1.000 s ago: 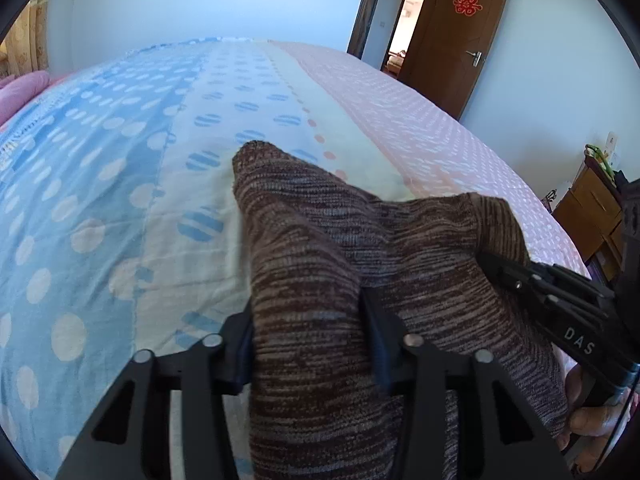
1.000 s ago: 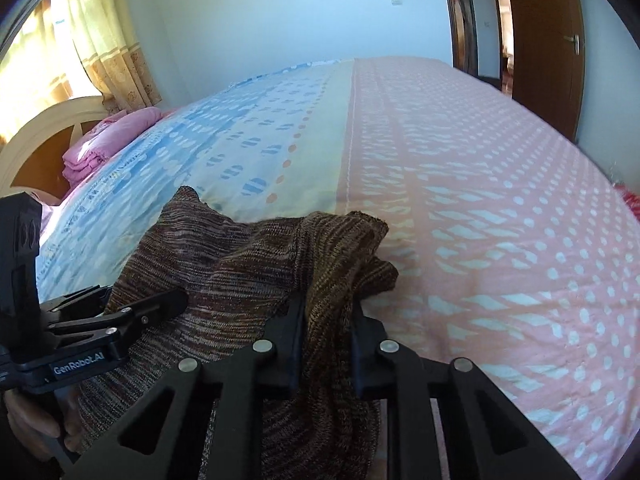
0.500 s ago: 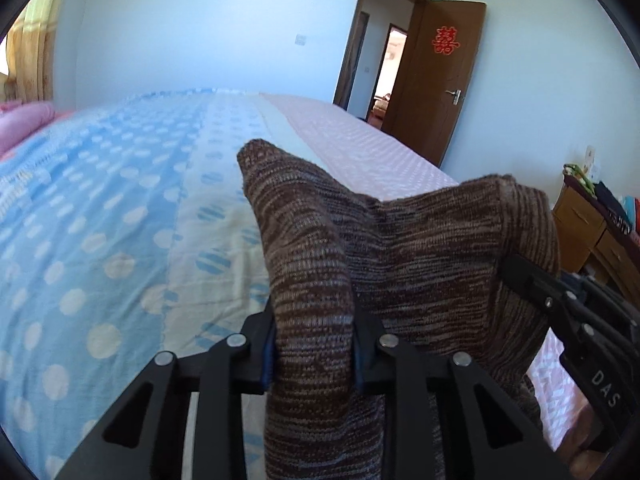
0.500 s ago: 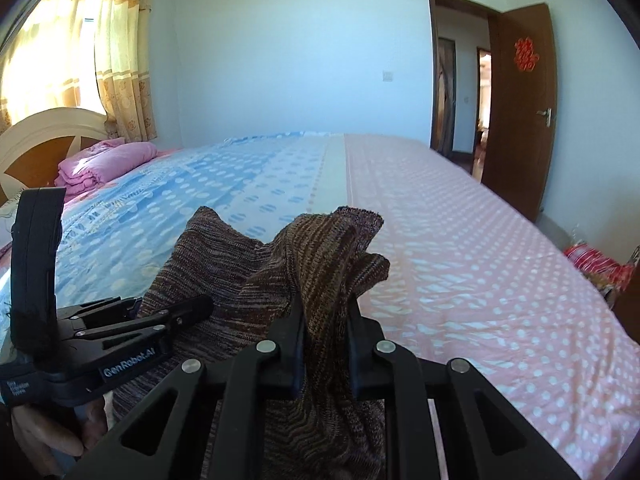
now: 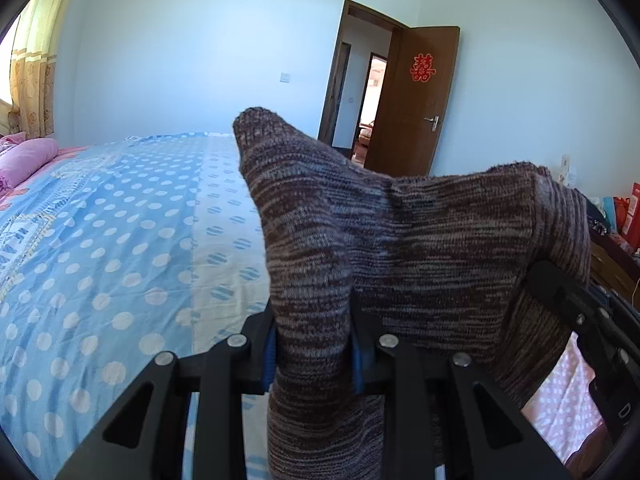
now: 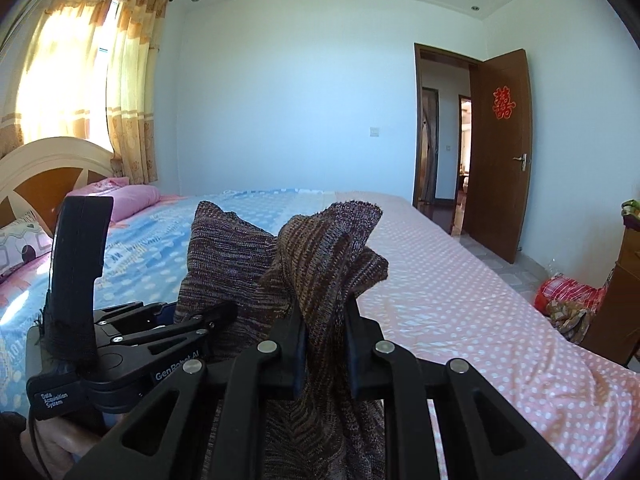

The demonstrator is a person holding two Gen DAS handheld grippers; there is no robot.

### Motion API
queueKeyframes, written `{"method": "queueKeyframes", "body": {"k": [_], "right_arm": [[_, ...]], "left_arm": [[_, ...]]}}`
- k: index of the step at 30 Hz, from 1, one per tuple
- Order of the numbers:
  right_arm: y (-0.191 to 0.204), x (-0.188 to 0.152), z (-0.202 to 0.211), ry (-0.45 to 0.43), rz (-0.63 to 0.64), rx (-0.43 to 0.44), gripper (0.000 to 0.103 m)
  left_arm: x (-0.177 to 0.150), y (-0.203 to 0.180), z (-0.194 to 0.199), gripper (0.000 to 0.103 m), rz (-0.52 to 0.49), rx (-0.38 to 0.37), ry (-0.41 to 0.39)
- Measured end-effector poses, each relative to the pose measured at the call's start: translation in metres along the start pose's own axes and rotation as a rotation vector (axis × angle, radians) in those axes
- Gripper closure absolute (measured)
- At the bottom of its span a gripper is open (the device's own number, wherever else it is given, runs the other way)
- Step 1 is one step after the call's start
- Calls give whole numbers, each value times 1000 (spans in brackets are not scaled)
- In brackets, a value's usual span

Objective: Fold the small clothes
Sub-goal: 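Lift the sweater with both tools and fold it over onto itself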

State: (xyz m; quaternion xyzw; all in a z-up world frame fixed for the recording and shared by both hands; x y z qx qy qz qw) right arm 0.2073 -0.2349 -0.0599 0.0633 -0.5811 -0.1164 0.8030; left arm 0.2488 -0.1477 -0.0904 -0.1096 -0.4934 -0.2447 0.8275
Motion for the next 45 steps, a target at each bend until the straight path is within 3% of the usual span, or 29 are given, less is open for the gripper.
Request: {"method": "queueKeyframes", "body": {"k": [13,20,30,45], "right_arm": [[-15,9,80,-63,-69,-10,88],[-41,-2,112,-69,-122,-50,88],[-73,-12,102,-41,-149,-140,88],[-174,-22,64,39,-227,-279,88]], "left_arm": [[4,-36,51,74,-49,-74,-25],[-3,-71,58,74,-86,-132,-11],[-12,-107,30,74,-93,-191,44],[-5,-173,-37,74,-176,-243,93]]}}
Point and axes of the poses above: each gripper's, at about its wrist camera, not at the fingertips, and z roughly against the way its jaws point, y to its left, x to its top, the point moved 9 cm from there along -z, roughly the way its jaws point, and after that the axes turned 15 degrees about -z, right-handed, at the moved point
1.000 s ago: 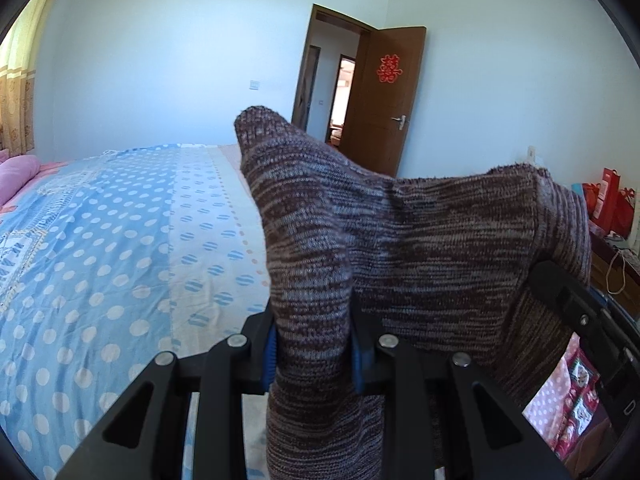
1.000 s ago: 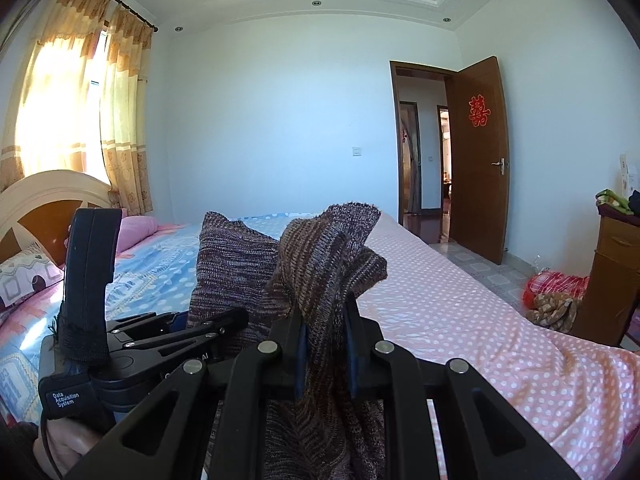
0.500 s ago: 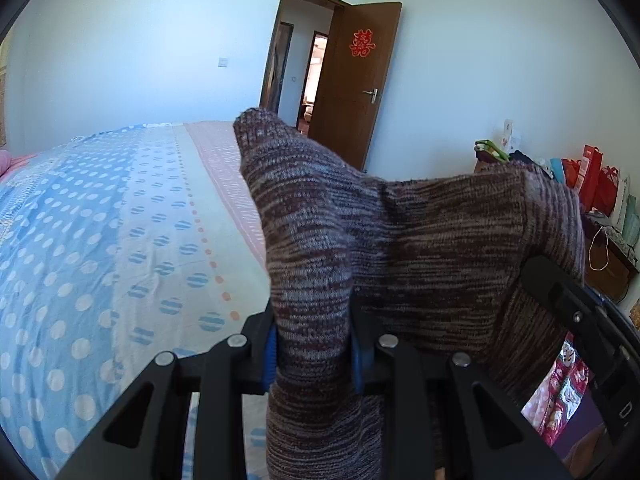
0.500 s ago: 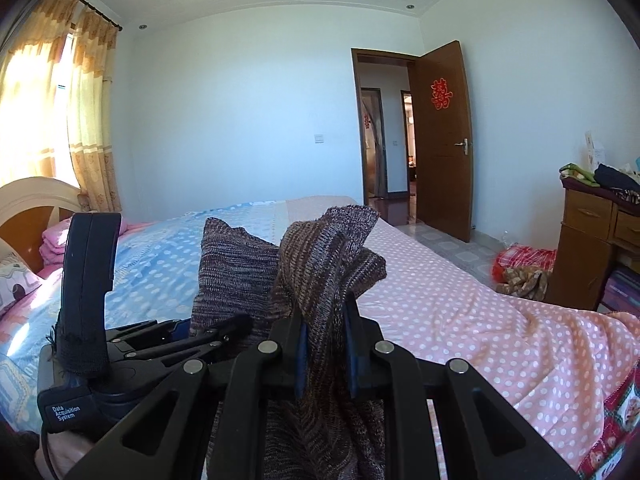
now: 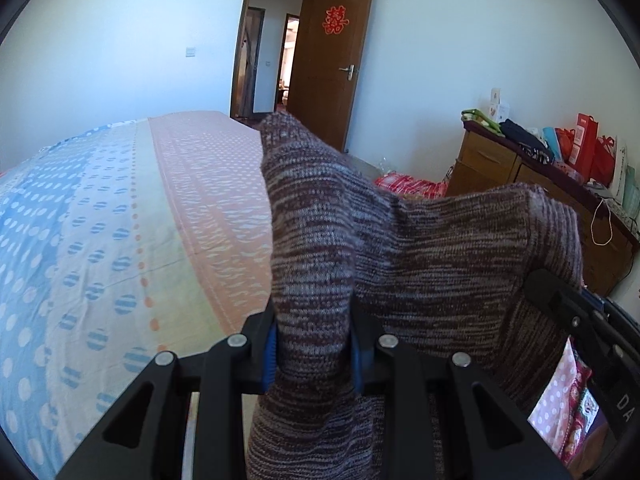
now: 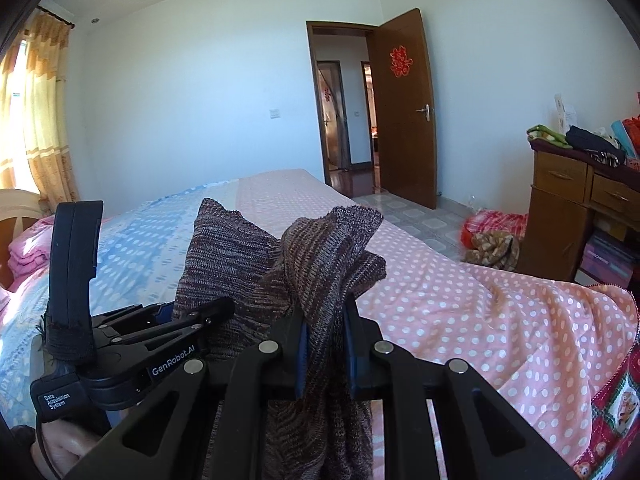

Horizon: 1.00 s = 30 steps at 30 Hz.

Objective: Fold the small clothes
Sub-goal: 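Lift the sweater with both tools and fold it over onto itself, then press the folded sweater flat and open both tools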

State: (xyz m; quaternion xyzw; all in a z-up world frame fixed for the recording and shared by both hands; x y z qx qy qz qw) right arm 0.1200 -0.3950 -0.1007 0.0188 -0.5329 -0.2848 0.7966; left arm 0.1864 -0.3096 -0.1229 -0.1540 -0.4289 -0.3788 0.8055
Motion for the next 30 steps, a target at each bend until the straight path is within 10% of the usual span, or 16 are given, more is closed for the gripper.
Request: {"method": "queueKeyframes", "body": {"k": [8,12,16,30], "right_arm": [[-29,-6,-106,166,48,-37,88],[-61,-27,-160,367,-49,-44,86],[-88,-3,-131,247,-77,-155,81],[11,-94,17,208,335,-70,80]], "left_arm": [[-16,25,-64,73,86,10,108],[-34,34,-80,55,93,25,209],[-37,51,-50,27,105,76,186],[-68,8,12,31,-59,139,176]]}}
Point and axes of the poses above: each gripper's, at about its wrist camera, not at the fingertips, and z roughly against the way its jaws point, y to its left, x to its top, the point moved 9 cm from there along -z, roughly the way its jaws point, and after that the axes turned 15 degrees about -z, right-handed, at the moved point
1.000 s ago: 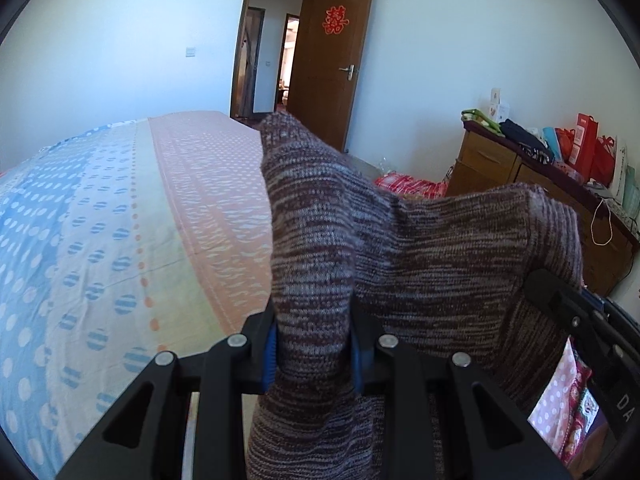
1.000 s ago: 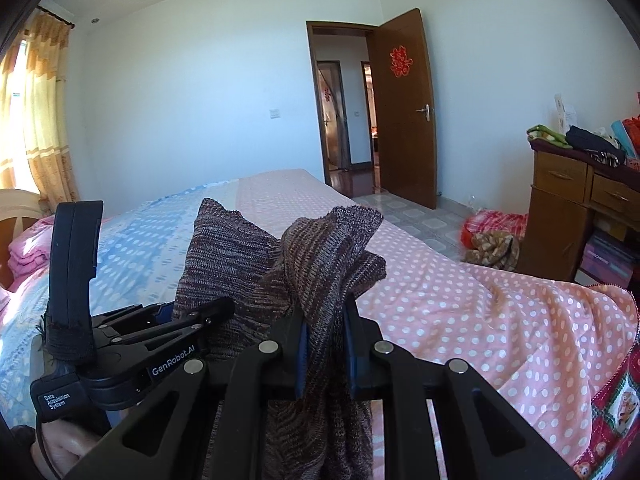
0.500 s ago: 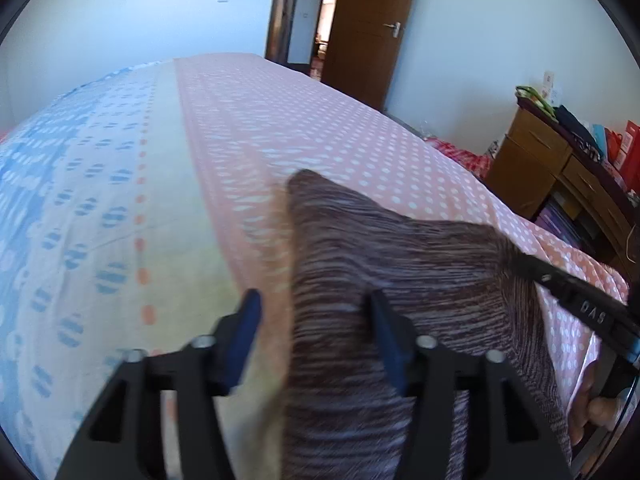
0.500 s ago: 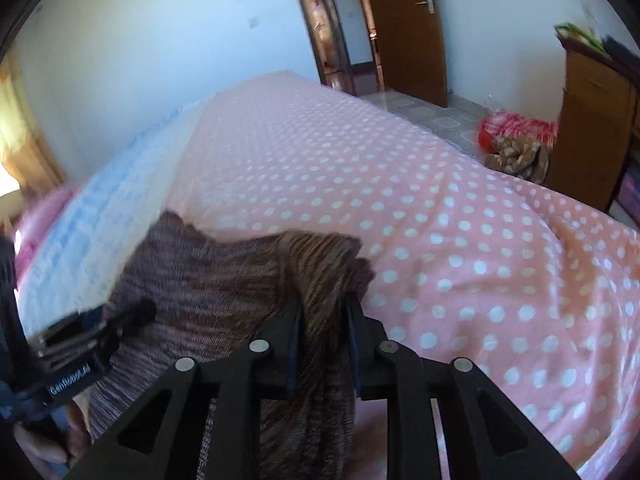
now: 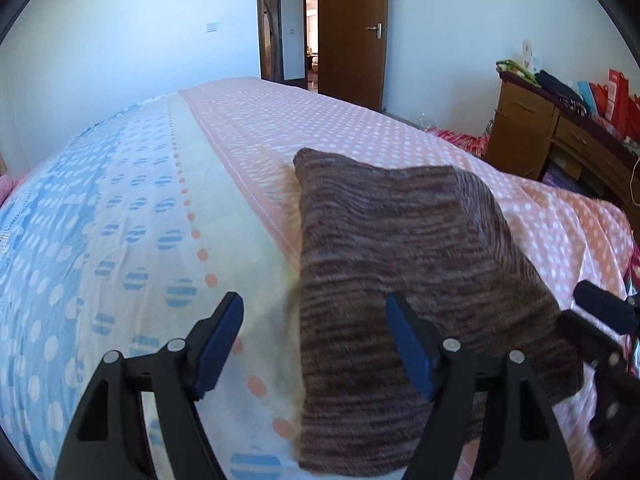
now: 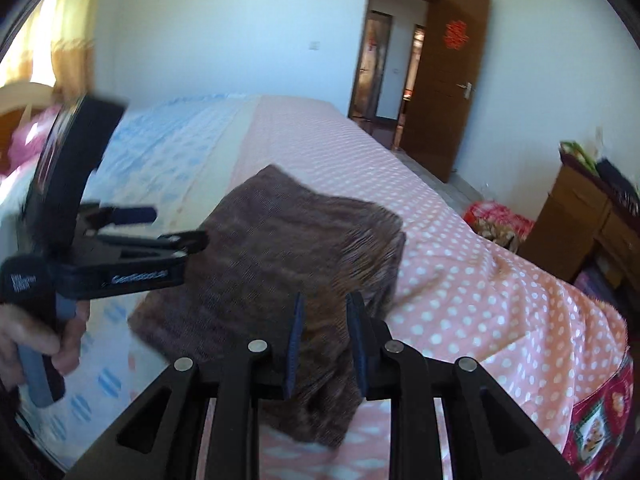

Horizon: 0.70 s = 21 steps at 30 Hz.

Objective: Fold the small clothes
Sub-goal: 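Press the folded sweater flat and open both tools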

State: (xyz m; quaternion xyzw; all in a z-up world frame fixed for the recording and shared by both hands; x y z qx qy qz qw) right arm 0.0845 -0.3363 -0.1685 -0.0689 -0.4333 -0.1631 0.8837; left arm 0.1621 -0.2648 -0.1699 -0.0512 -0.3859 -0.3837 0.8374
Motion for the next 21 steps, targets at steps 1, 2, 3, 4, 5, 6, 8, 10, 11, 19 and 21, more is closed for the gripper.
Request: {"method": "queueKeyframes", "body": {"k": [1,2,3,4,5,6,8,10,11,19,21], "right_arm": [[2,-5,-2,13,7,-8,80],[1,-10,-4,33,2,-15,80],[-1,-15,-7,55,-8,-31,80],[-5,-19,-12,75,-16,-42,80],[-11,-18,-17,100,-32,-51,80],[-17,-18,-17,97,-59,-57,80],[-32,-22,-23,135,-116,-65,80],[-46,-26,-28,176,-200,-19,80],[-50,-28,-28,194,-240,-4,79],[-58,-41,-13,227,-430,145,54],[-46,-40,-13,228,-389,141,54]], "left_arm": [[-1,1,-1,33,-1,5,2],[-4,1,-3,35,-3,9,6],[-6,0,-4,36,-4,10,14],[-8,1,-7,36,-5,11,19],[-10,1,-9,36,-5,16,26],[-11,2,-10,36,-8,17,29],[-13,1,-10,36,-7,13,35],[-16,-2,-12,36,-4,-7,56],[-18,-3,-12,35,3,-25,69],[-43,-18,-27,11,100,-201,104],[-42,-25,-25,20,69,-189,78]]}}
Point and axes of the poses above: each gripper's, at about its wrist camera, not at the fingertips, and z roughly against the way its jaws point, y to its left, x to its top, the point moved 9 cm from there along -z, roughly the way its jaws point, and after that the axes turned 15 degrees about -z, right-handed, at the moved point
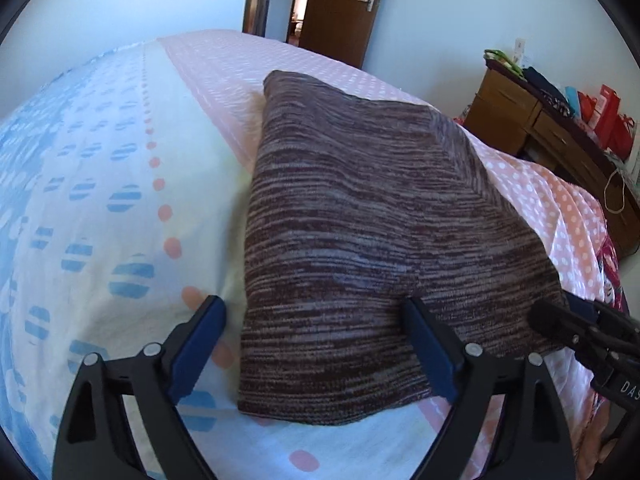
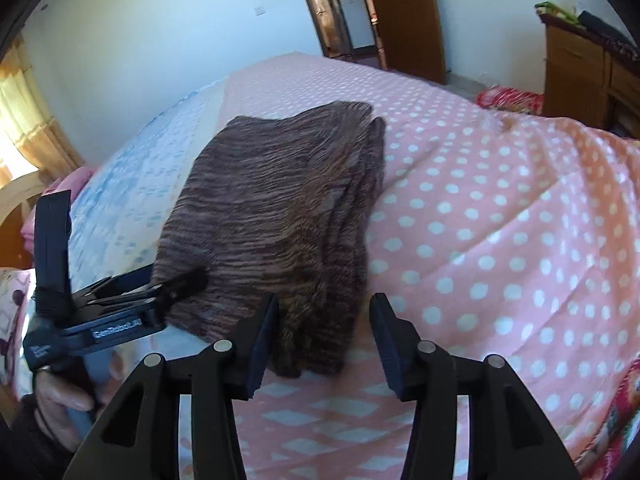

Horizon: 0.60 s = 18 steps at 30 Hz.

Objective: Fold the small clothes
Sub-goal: 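Press the folded sweater flat and open both tools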

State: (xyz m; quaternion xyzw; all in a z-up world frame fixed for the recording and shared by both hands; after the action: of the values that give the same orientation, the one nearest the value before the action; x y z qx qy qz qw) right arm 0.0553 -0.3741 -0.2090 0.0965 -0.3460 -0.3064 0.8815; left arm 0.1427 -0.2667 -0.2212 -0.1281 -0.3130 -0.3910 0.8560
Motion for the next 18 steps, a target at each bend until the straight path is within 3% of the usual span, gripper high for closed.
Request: {"method": "queueKeyframes", "body": {"k": [1,2,3,4,5,6,10,14,18], "right_arm": [[4,-2,-1,6,19,-1,54],[7,-2,-2,9,44,-14,55],[11,-4,-3,8,77,-44,64],[13,-4,-5,5,91,-38,69],[16,-4,-5,14,92,-21,85],[17,-4,-4,20,81,-20,87],[13,5,7,23,8,49,89],[2,7,14,23,1,23,89],[-8,-5,2,32,-11,7,89]], "left_arm": [[1,-3,0,27,-12,0,-6],[2,-7,2,44,-22,-13,-14],[4,-9,4,60,-23,-21,-19],[6,-10,6,66,-20,-32,-15],[9,-9,7,72,-11,-43,-4],[10,-7,9,77,-6,-45,4],[15,-15,26,80,-11,-38,9],[9,-24,25,80,-7,-48,35],[-2,-23,10,70,-3,-12,59]]}}
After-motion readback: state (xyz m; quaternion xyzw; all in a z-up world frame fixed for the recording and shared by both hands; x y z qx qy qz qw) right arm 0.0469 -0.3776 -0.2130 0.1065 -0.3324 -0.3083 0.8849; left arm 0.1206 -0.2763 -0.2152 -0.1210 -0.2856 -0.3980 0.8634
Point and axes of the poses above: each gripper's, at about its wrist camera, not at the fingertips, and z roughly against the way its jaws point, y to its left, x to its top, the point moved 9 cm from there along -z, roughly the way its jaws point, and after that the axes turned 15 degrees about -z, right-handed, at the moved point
